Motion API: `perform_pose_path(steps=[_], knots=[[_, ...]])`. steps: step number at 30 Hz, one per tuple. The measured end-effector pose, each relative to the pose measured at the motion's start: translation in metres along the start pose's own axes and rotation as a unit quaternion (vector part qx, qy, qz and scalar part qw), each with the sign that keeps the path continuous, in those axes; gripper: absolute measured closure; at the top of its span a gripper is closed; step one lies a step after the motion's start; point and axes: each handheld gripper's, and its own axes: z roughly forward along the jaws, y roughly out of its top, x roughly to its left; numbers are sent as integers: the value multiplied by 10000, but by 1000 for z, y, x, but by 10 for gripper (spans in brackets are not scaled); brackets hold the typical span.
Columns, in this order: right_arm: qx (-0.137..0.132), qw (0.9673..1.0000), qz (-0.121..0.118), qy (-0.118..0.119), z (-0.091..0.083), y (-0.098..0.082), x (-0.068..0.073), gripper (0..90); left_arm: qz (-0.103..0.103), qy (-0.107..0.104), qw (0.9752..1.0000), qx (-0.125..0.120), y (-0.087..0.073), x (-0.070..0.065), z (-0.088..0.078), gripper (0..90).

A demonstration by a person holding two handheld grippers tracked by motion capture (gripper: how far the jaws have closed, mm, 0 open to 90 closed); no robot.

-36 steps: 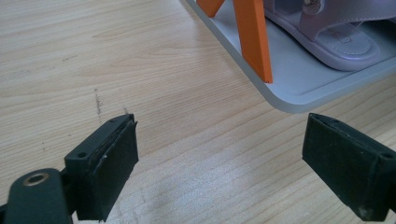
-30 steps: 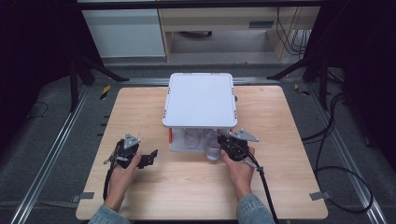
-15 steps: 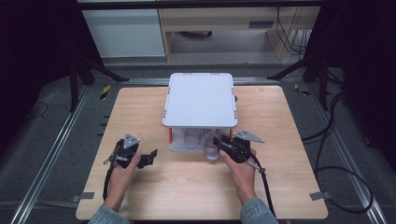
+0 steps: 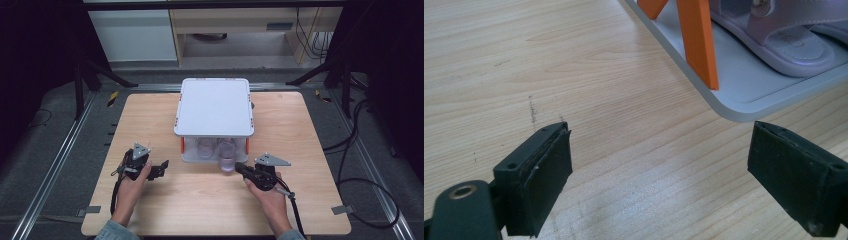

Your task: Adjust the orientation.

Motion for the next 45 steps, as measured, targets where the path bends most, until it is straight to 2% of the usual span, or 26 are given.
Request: perform_pose_path(steps=[2, 4, 6, 8, 9, 10, 11, 13, 15, 16, 17, 18, 20, 22, 24, 26, 28, 31, 34, 38, 40, 43, 45], knots=[[41, 10000, -17, 15, 1, -1, 0, 865, -13, -81, 10000, -27, 1, -1, -1, 107], [122, 9999, -34, 57, 3, -4, 1, 872, 58, -187, 9998, -14, 4, -1, -5, 146], [211, 9997, -63, 104, 4, -6, 1, 872, 77, -263, 9996, -122, 12, -1, -12, 165], [278, 9995, -46, 139, 6, -7, 1, 855, 20, -346, 9991, -258, 25, 0, -23, 195], [307, 9994, -35, 151, 6, -7, 0, 839, 57, -374, 9988, -322, 32, 0, -30, 198], [330, 9992, 29, 210, 7, -7, 0, 836, 169, -506, 9977, -418, 48, -2, -42, 199], [330, 9992, 29, 210, 7, -7, 0, 836, 169, -506, 9977, -418, 48, -2, -42, 200], [365, 9990, 61, 235, 9, -8, 0, 867, 240, -624, 9961, -572, 67, -6, -55, 217], [438, 9986, 111, 279, 11, -9, 0, 892, 366, -791, 9937, -706, 87, -14, -64, 331], [509, 9983, 84, 283, 13, -10, 0, 897, 528, -938, 9915, -730, 106, -23, -69, 425], [509, 9983, 84, 283, 13, -10, 0, 897, 528, -938, 9915, -730, 106, -23, -69, 493], [541, 9981, 73, 281, 13, -11, 0, 898, 580, -1009, 9903, -762, 114, -27, -70, 493], [583, 9979, 35, 284, 15, -11, 1, 899, 637, -1146, 9885, -754, 130, -38, -67, 612], [646, 9975, -23, 279, 19, -12, 2, 900, 700, -1168, 9880, -733, 140, -46, -63, 735], [677, 9973, -25, 281, 21, -12, 2, 900, 715, -1277, 9869, -674, 151, -54, -55, 769], [734, 9969, -40, 278, 25, -13, 2, 900, 765, -1217, 9878, -596, 158, -59, -47, 802], [769, 9966, -45, 286, 29, -14, 3, 900, 689, -1213, 9885, -580, 163, -61, -38, 834], [781, 9966, -43, 256, 31, -14, 2, 900, 609, -1284, 9888, -453, 167, -62, -26, 840], [782, 9966, -27, 237, 34, -14, 0, 900, 749, -1161, 9900, -286, 167, -62, -17, 842], [797, 9964, -76, 270, 39, -11, -2, 900, 790, -1103, 9907, -58, 165, -61, -9, 846], [781, 9966, -27, 257, 42, -9, -3, 900, 795, -1092, 9908, 81, 162, -61, -4, 849], [774, 9967, -5, 240, 48, -6, -5, 900, 544, -1228, 9909, -33, 160, -57, -2, 861], [786, 9967, 0, 205, 52, -3, -6, 900, 470, -1279, 9907, -26, 159, -54, -1, 874]])
